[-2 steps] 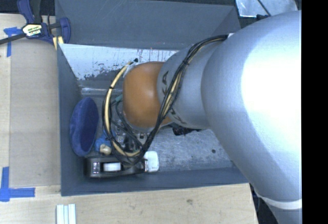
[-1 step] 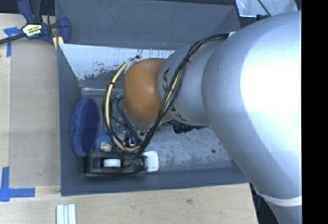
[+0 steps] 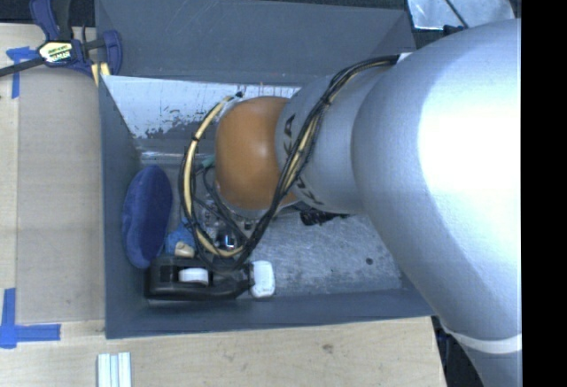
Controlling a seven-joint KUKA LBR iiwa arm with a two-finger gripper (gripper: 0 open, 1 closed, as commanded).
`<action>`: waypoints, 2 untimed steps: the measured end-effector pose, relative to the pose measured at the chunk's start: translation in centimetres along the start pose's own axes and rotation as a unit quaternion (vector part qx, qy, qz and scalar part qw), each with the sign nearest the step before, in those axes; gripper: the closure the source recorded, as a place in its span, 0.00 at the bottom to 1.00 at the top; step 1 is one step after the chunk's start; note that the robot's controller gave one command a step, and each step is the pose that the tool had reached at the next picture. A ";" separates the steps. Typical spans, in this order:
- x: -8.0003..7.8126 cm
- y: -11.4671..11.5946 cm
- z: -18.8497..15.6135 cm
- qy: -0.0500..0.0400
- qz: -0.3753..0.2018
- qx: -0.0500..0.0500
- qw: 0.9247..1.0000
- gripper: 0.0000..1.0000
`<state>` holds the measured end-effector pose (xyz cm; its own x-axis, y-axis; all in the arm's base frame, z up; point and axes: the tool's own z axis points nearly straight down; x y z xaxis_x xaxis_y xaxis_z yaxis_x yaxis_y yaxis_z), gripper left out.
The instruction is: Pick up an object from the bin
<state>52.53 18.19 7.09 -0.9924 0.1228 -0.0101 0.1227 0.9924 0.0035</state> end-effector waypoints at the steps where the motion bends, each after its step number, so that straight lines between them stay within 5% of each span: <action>1: 0.4 -0.3 -0.6 0.002 0.004 0.001 1.000 1.00; 2: -0.9 -0.8 0.1 0.002 -0.006 0.001 1.000 1.00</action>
Offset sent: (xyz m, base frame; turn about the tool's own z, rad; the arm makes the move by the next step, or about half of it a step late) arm -0.0060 -0.0023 0.0047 0.0087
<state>53.31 17.26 7.02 -0.9938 0.1113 -0.0062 0.1113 0.9938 0.0023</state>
